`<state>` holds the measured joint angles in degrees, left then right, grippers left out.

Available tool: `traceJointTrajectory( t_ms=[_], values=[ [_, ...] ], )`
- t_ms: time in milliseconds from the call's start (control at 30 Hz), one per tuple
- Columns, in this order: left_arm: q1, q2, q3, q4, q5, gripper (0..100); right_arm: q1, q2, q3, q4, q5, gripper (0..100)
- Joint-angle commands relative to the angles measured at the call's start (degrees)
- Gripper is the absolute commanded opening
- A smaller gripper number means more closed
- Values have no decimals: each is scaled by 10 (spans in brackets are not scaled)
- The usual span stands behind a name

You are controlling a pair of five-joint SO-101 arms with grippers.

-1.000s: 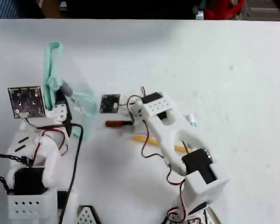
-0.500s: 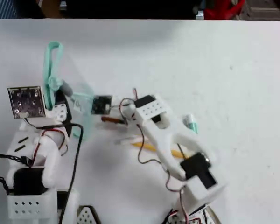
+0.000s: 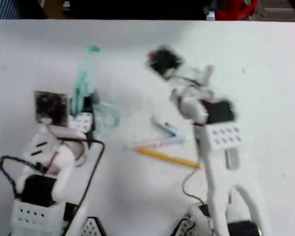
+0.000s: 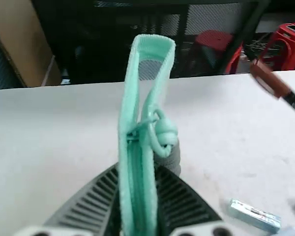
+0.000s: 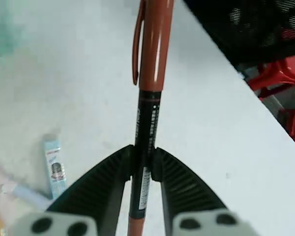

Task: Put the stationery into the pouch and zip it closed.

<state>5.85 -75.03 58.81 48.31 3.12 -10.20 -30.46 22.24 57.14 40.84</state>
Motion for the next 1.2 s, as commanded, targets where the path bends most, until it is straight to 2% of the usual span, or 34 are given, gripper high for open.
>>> traceJointTrajectory(
  t_ms=[0, 167, 333, 400, 567, 700, 800, 1000, 1167],
  values=[
    [73, 11, -18, -43, 5, 24, 55, -77, -19, 4, -73, 18],
    [95, 11, -28, -65, 9, 24, 51, -133, -54, 6, -185, 18],
    [94, 11, -73, -46, 9, 24, -36, -131, -167, 33, -256, 18],
    [94, 11, -46, -49, 7, 24, -82, -115, -211, 39, -272, 18],
    [91, 11, 39, -122, 4, 24, -204, -32, -339, 38, -271, 18],
    [94, 11, 43, -115, -24, 24, -256, 51, -432, 38, -275, 18],
    [94, 11, 43, -110, -24, 24, -263, 107, -462, 37, -284, 18],
    [92, 11, 43, -110, -24, 24, -213, 171, -462, -18, -392, 18],
    [94, 11, 43, -110, -24, 24, -213, 192, -462, -44, -401, 18]
  ],
)
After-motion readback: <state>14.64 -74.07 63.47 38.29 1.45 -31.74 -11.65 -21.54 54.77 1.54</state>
